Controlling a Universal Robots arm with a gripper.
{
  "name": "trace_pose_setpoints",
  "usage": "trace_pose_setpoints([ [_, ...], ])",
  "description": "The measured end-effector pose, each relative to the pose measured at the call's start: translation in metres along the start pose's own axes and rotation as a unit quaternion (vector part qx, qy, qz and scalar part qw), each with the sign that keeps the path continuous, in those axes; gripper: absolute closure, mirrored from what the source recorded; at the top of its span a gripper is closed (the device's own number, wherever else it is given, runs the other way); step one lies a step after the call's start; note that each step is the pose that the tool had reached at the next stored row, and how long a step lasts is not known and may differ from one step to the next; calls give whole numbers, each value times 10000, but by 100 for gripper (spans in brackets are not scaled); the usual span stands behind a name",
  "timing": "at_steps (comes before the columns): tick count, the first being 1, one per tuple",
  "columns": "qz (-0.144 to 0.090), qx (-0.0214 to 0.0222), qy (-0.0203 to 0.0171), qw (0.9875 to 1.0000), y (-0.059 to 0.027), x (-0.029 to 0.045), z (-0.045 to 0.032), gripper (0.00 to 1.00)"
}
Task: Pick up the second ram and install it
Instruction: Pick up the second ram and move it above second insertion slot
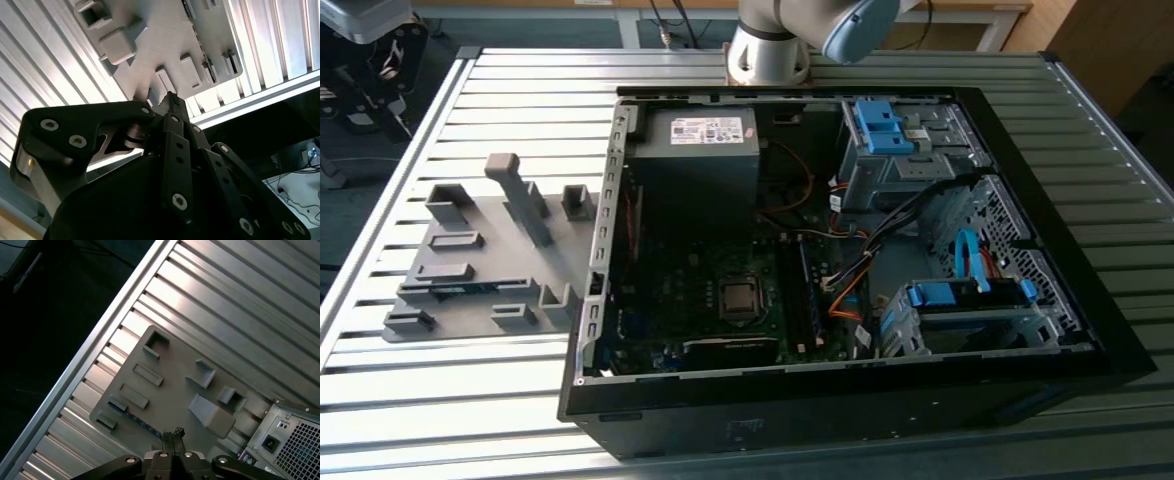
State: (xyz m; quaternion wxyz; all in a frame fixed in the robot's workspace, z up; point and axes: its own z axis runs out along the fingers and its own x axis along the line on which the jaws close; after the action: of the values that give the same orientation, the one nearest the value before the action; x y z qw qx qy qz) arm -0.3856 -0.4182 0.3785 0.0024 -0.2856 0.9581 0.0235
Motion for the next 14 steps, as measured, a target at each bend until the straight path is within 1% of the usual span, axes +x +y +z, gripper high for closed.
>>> trace_pose_setpoints([
  [14, -312, -6, 13, 9995, 0, 0, 0, 89],
])
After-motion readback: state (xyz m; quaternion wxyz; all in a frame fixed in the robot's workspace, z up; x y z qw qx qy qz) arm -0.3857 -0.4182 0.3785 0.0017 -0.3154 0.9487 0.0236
